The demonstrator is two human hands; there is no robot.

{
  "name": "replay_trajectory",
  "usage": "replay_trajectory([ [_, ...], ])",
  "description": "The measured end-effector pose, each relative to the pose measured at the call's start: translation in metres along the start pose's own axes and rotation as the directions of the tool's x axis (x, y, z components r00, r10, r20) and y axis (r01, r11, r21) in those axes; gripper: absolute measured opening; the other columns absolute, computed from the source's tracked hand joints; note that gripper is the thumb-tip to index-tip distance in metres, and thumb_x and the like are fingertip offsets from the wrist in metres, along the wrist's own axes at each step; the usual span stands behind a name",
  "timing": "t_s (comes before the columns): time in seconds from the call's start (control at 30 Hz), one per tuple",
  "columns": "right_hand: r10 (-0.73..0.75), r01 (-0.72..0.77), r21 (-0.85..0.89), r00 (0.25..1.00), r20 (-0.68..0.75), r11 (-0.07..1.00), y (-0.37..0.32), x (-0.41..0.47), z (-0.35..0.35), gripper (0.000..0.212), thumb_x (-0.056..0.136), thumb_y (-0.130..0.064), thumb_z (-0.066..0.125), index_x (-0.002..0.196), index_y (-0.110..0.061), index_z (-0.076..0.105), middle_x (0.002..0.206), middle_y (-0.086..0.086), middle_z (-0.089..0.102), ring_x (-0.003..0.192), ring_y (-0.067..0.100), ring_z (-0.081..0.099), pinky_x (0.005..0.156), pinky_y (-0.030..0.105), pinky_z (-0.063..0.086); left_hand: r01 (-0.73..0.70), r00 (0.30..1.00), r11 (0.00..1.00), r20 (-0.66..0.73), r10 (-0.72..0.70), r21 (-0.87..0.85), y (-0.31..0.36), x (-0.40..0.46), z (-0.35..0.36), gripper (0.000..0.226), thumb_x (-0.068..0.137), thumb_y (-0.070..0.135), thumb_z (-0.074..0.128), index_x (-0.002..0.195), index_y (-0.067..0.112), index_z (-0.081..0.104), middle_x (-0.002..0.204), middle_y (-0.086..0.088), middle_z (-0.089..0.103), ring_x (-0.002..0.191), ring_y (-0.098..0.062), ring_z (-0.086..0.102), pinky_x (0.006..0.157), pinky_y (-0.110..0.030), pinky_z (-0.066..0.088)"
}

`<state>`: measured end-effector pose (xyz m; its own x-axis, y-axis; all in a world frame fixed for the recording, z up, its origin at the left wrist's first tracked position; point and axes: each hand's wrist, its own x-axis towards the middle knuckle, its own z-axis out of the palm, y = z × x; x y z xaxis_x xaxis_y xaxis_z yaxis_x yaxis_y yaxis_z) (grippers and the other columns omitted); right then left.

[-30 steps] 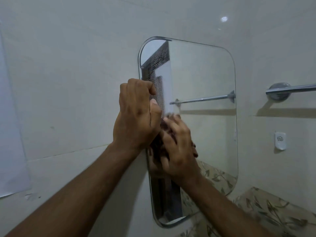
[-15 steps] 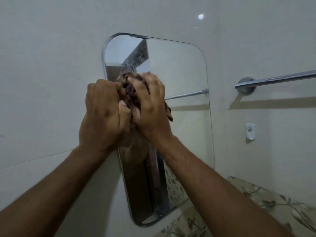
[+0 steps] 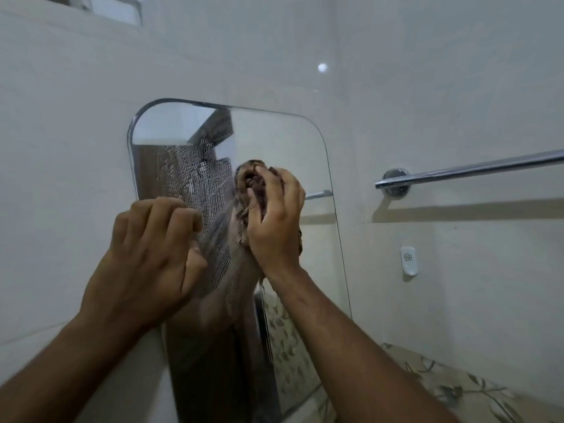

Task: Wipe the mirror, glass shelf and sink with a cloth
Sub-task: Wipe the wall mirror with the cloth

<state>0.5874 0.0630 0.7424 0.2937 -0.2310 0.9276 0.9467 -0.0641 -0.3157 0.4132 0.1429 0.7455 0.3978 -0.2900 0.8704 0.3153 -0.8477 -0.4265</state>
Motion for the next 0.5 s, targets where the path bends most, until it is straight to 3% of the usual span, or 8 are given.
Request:
replay_trajectory([
  [0.1,0.040,-0.040,-0.005,0.999,-0.025,0.999,-0.003,-0.007,-0.001,0.037,0.100,-0.021,0.054,0.136,-0.016,0.054,0.141,0.011,0.042,0.136,0.023,0.036,0.108,0.048,0.044,0.003,1.000,1.000,-0.002,-0.003,0.022,-0.002,0.002,0.002,0.031,0.080,0.025,0.043,0.100,0.006,0.057,0.107,-0.016,0.053,0.102,-0.038,0.047,0.082,-0.049,0.035],
  [0.23,-0.219,0.220,0.016,0.959,0.177,0.975,-0.020,-0.071,-0.006,0.053,0.085,-0.016,0.055,0.138,-0.014,0.056,0.149,0.017,0.041,0.146,0.034,0.027,0.119,0.050,0.027,0.042,0.999,0.999,-0.010,-0.042,0.033,0.000,0.002,0.005,0.029,0.083,0.024,0.042,0.103,0.007,0.055,0.108,-0.015,0.051,0.101,-0.038,0.047,0.083,-0.054,0.038],
  [0.3,-0.267,0.265,0.035,0.944,0.192,0.964,-0.014,-0.071,-0.009,0.059,0.078,-0.012,0.059,0.137,-0.014,0.057,0.149,0.017,0.042,0.146,0.034,0.027,0.120,0.049,0.027,0.054,0.999,0.998,0.001,-0.054,0.022,0.000,0.001,0.008,0.030,0.086,0.026,0.038,0.105,0.007,0.053,0.108,-0.016,0.050,0.100,-0.038,0.047,0.084,-0.057,0.040],
  [0.4,-0.171,0.171,0.011,0.977,0.129,0.985,0.004,-0.039,-0.009,0.050,0.086,-0.009,0.059,0.136,-0.014,0.058,0.145,0.015,0.044,0.142,0.032,0.032,0.119,0.045,0.031,0.092,0.995,0.996,0.049,-0.091,-0.012,-0.003,0.001,0.013,0.033,0.089,0.029,0.033,0.106,0.008,0.051,0.110,-0.014,0.048,0.100,-0.041,0.048,0.090,-0.061,0.042],
  [0.5,0.019,-0.020,-0.013,0.999,-0.047,1.000,0.044,0.007,-0.010,0.035,0.097,-0.016,0.059,0.132,-0.013,0.060,0.135,0.012,0.049,0.129,0.027,0.045,0.111,0.033,0.040,0.142,0.990,0.988,0.034,-0.140,-0.061,-0.002,0.001,0.015,0.033,0.091,0.030,0.030,0.105,0.008,0.050,0.108,-0.013,0.046,0.096,-0.040,0.048,0.088,-0.062,0.041],
])
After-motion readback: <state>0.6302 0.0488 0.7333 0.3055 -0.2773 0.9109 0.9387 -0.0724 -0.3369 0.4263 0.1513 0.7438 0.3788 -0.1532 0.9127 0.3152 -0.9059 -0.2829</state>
